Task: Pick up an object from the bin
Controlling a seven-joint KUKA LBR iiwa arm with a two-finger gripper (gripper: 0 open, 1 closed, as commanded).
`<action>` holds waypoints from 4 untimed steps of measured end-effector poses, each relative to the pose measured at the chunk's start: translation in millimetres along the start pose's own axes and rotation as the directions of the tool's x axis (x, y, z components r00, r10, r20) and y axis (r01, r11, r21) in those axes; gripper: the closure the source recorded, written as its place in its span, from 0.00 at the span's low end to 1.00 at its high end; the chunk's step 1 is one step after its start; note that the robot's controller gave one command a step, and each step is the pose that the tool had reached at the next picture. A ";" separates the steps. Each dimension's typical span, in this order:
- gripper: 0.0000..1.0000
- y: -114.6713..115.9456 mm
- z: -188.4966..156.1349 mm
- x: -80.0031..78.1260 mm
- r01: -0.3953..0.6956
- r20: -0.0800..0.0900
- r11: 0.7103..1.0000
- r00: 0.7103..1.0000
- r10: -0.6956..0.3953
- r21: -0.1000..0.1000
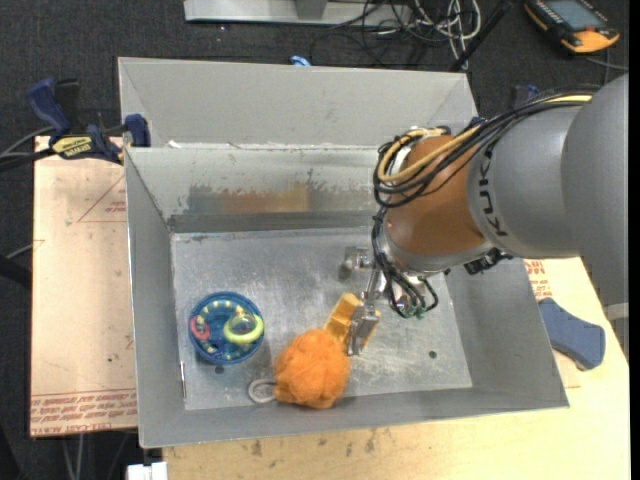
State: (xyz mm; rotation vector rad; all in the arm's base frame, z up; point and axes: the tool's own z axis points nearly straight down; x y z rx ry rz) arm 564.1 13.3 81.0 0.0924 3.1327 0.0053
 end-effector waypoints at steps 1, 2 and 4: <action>1.00 -11.2 1.7 0.8 -0.282 -0.027 0.959 0.959 0.282 0.001; 1.00 -11.1 1.7 0.8 -0.282 -0.027 0.959 0.959 0.282 0.001; 1.00 -12.1 -9.2 1.3 -0.282 -0.010 0.959 0.959 0.282 0.004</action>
Offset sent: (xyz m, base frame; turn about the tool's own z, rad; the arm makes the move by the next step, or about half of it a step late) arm 0.0000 0.0000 0.0000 0.0000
